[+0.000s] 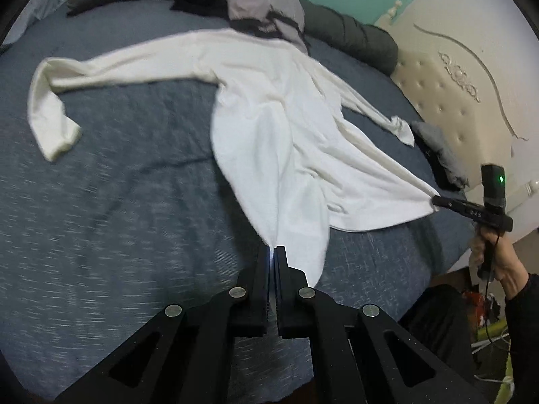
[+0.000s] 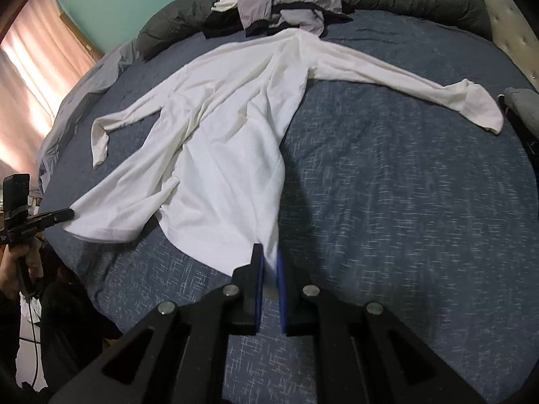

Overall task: Fold clothes
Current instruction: 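Pull the hem taut with both grippers to straighten the shirt body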

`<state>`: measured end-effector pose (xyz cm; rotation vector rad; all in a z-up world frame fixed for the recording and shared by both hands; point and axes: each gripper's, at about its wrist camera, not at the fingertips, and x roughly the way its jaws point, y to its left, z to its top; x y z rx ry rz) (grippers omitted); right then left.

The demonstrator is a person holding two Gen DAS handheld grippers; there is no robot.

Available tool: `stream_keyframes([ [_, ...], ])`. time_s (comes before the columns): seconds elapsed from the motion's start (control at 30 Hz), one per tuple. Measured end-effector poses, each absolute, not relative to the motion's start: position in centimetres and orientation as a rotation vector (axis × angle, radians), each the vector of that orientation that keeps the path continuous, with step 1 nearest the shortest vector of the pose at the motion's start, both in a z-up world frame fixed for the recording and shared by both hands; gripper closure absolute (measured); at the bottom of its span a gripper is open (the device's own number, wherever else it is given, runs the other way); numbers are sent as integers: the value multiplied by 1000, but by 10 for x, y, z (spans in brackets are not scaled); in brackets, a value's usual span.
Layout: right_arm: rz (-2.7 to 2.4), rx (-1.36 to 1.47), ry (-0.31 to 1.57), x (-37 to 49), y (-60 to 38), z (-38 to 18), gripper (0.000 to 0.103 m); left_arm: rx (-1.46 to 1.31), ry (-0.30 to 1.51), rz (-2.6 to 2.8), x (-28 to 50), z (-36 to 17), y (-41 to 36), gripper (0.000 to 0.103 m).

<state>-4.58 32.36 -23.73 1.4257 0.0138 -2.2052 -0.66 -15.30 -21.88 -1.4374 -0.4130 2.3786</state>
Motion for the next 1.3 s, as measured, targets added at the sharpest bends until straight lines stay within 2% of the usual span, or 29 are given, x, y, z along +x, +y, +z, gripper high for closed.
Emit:
stream_keyframes([
  [0.47, -2222, 1401, 12, -33, 359, -212, 97, -1459, -382, 2431, 9, -192, -212, 101],
  [0.73, -2164, 1428, -2, -12, 368, -229, 97, -1496, -465, 2398, 24, -210, -226, 101],
  [1.07, -2121, 1548, -65, -2, 373, -286, 97, -1648, -476, 2337, 33, -271, -221, 101],
  [1.3, -2113, 1554, -69, 0, 373, -291, 97, -1646, -483, 2347, 37, -274, -224, 101],
])
